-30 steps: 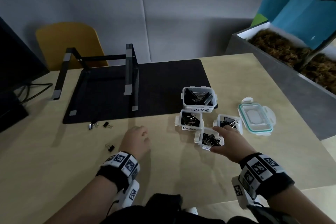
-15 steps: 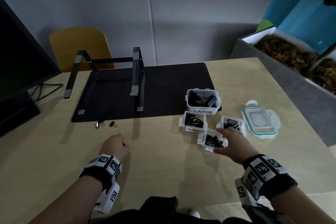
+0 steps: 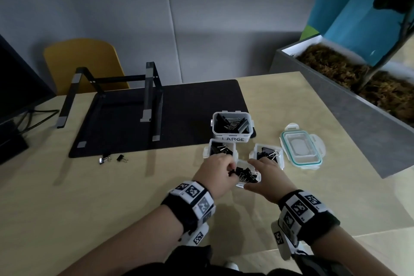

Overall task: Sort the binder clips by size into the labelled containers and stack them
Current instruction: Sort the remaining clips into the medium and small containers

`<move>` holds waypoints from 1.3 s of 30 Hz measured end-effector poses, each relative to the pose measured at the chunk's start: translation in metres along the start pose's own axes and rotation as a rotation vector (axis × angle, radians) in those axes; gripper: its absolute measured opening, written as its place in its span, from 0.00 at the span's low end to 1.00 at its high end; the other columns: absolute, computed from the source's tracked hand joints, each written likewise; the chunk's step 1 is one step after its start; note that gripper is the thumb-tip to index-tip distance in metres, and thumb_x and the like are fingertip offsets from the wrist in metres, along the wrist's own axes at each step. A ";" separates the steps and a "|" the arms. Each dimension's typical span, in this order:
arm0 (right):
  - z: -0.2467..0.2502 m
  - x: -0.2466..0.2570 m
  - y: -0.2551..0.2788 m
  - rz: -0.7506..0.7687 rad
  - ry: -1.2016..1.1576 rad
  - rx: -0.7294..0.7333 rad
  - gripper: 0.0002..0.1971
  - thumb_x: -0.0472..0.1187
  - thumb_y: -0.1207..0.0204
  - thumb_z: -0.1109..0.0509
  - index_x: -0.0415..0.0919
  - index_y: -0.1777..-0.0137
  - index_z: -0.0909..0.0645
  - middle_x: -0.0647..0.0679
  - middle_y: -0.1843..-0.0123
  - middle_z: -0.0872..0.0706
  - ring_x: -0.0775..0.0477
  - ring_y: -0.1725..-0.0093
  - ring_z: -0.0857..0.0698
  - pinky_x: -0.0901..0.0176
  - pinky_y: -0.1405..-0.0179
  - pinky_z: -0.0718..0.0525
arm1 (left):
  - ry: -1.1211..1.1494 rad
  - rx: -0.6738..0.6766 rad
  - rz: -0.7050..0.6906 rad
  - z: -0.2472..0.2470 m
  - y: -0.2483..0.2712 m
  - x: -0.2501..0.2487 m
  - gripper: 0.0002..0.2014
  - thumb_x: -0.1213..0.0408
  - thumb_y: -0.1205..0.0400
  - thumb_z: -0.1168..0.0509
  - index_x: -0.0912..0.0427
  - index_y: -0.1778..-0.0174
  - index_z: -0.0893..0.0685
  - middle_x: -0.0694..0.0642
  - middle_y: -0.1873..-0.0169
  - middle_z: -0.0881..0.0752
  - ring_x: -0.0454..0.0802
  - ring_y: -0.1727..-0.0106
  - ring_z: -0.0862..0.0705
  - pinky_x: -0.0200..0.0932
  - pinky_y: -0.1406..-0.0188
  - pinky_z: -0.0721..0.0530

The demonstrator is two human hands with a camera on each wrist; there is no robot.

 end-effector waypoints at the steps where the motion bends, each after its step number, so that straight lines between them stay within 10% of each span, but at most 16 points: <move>1: 0.000 0.000 0.000 0.008 0.000 -0.005 0.37 0.55 0.31 0.26 0.49 0.23 0.35 0.47 0.37 0.24 0.46 0.33 0.27 0.55 0.33 0.26 | 0.012 0.002 -0.017 -0.004 -0.004 -0.008 0.06 0.65 0.25 0.35 0.59 0.54 0.18 0.50 0.56 0.18 0.46 0.52 0.22 0.39 0.51 0.21; 9: -0.001 0.000 -0.001 0.044 0.022 0.005 0.36 0.56 0.29 0.28 0.49 0.22 0.36 0.48 0.35 0.25 0.47 0.33 0.28 0.56 0.32 0.26 | 0.003 -0.077 0.102 0.005 -0.011 0.033 0.09 0.66 0.22 0.36 0.56 0.47 0.17 0.48 0.52 0.17 0.41 0.54 0.23 0.31 0.55 0.28; 16: -0.001 -0.002 -0.002 0.070 0.006 0.009 0.37 0.57 0.29 0.29 0.50 0.21 0.38 0.50 0.34 0.25 0.49 0.32 0.28 0.57 0.31 0.26 | -0.118 -0.239 0.601 0.066 0.028 0.192 0.15 0.71 0.24 0.34 0.64 0.41 0.18 0.64 0.40 0.22 0.61 0.40 0.21 0.49 0.39 0.23; 24: -0.003 -0.004 -0.005 0.081 -0.014 0.004 0.38 0.56 0.30 0.27 0.49 0.22 0.36 0.49 0.35 0.25 0.48 0.32 0.29 0.58 0.30 0.28 | -0.149 -0.506 0.965 0.116 0.081 0.284 0.23 0.73 0.24 0.36 0.72 0.32 0.29 0.76 0.34 0.31 0.75 0.40 0.25 0.60 0.44 0.24; 39: -0.001 -0.001 -0.003 0.077 0.002 0.018 0.38 0.57 0.30 0.28 0.49 0.22 0.36 0.49 0.35 0.25 0.49 0.32 0.28 0.57 0.31 0.27 | -0.164 -0.319 0.813 0.093 0.056 0.251 0.06 0.74 0.22 0.40 0.68 0.54 0.18 0.67 0.56 0.14 0.65 0.56 0.17 0.49 0.61 0.22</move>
Point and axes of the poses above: each hand's wrist, its own y-axis away from the middle knuckle, its own z-axis out of the back of the hand, x = y × z, the point moved 10 cm from there along -y, towards the middle knuckle
